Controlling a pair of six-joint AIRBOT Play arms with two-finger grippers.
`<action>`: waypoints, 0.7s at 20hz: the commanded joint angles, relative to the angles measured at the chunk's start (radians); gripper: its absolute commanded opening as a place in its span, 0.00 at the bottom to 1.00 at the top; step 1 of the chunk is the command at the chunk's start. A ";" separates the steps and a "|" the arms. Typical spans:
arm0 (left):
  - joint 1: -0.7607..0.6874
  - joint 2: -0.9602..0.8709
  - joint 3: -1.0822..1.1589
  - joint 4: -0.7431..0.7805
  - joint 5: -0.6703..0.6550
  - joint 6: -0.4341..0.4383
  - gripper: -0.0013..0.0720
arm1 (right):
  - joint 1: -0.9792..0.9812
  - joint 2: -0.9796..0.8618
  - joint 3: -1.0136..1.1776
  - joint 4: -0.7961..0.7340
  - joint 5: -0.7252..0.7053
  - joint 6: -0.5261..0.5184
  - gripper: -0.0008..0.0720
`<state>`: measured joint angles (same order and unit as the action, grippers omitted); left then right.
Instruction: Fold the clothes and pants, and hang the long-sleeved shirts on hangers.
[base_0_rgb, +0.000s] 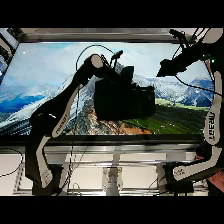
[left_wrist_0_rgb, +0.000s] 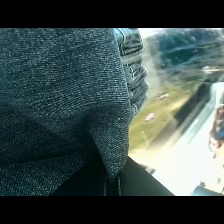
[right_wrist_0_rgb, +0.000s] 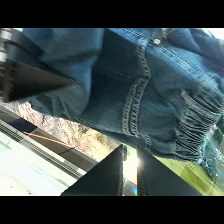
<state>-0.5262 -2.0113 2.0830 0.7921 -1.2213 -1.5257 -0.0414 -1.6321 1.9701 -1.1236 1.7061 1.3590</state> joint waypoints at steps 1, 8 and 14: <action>-0.023 -0.056 0.000 -0.111 0.021 0.033 0.06 | -0.004 0.000 -0.003 -0.010 -0.010 0.000 0.15; -0.069 -0.080 -0.006 -0.369 -0.030 0.170 0.58 | -0.004 -0.023 -0.005 -0.076 -0.035 0.000 0.15; -0.082 -0.077 -0.008 -0.528 -0.058 0.195 0.61 | -0.004 -0.033 -0.006 -0.121 -0.068 -0.003 0.60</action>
<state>-0.6071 -2.0903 2.0758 0.3794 -1.2587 -1.3567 -0.0448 -1.6596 1.9644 -1.2213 1.6585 1.3590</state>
